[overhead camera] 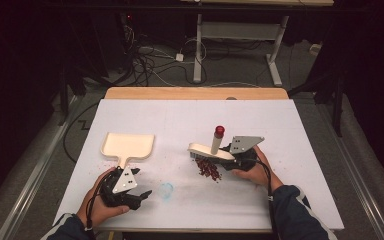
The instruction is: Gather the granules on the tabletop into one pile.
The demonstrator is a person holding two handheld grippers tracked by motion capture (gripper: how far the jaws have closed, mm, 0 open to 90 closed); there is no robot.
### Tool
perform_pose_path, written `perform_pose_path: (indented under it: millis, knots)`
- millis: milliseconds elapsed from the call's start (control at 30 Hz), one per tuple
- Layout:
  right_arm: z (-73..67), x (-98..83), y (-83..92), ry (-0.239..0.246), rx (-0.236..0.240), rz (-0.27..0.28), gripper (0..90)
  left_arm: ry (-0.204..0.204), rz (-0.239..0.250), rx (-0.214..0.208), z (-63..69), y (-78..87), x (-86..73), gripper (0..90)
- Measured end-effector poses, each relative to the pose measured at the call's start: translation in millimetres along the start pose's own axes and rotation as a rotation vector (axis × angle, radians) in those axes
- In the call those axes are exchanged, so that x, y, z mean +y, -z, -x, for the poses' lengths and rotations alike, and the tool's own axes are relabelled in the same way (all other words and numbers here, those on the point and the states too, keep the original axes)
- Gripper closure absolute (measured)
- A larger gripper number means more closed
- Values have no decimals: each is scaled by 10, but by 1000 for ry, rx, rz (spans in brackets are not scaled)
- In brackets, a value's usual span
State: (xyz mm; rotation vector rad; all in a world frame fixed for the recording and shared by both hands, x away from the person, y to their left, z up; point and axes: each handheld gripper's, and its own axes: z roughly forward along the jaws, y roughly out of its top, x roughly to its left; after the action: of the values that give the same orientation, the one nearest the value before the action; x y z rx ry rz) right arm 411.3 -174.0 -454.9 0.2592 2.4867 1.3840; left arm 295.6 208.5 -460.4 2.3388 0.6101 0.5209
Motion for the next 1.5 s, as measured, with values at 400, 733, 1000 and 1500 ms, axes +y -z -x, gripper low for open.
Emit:
perform_pose_path:
  millis: [400,733,1000,1500]
  knots:
    - [19,40,193,-79,-118,45,676,-3,5,2,0,17,-5,204]
    - [-109,170,581,-120,-222,50,676,-4,10,6,7,32,-1,204]
    - [-245,185,932,-156,-241,-6,676,-5,11,7,5,39,1,204]
    - [-409,-50,1370,-268,-219,-84,675,-3,11,14,2,40,5,204]
